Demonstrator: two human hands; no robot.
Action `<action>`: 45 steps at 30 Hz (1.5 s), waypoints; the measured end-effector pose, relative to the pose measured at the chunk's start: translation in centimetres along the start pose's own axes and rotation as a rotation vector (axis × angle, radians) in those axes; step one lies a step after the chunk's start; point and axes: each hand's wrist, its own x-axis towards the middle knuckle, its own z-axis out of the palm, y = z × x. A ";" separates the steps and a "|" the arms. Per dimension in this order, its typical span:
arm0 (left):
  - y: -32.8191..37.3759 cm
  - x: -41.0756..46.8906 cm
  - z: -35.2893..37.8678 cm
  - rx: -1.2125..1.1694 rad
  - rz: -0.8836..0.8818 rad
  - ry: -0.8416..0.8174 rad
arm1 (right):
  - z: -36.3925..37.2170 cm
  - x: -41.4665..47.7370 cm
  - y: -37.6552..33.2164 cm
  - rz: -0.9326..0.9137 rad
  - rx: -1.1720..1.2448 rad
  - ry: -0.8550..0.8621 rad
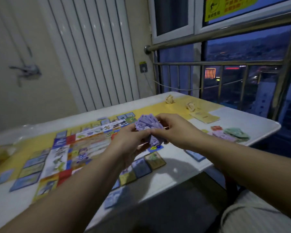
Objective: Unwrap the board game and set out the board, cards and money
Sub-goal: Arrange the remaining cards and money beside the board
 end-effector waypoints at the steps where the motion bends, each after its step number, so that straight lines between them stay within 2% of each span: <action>1: 0.0 -1.0 -0.8 0.005 0.008 0.011 | 0.8 -0.1 -0.4 -0.040 -0.011 0.012; 4: -0.4 -3.5 -2.9 0.123 0.092 0.034 | 2.1 -1.3 -1.3 -0.182 -0.077 0.015; 8: -2.4 -5.5 -4.2 0.715 0.362 0.158 | 2.3 -3.9 -0.6 -0.290 -0.363 -0.039; 11: -5.2 -6.7 -2.9 1.072 0.494 0.209 | 2.8 -5.8 0.8 -0.303 -0.479 -0.080; 14: -7.4 -7.1 -1.5 1.358 0.480 0.251 | 3.4 -7.1 2.0 -0.282 -0.495 -0.115; 17: -8.7 -7.1 -0.7 1.536 0.441 0.243 | 4.0 -7.7 3.1 -0.277 -0.487 -0.154; 22: -9.3 -7.6 0.3 1.629 0.290 0.225 | 5.3 -7.4 3.7 -0.244 -0.508 -0.236; 34: -9.7 -6.8 0.5 1.604 0.300 0.185 | 5.4 -7.2 4.4 -0.108 -0.272 -0.094; 43: -9.7 -6.7 1.4 1.705 0.278 0.197 | 6.3 -7.2 5.0 -0.218 -0.333 -0.120; 45: -9.5 -6.7 1.0 1.680 0.326 0.242 | 5.7 -7.3 4.9 -0.209 -0.332 -0.102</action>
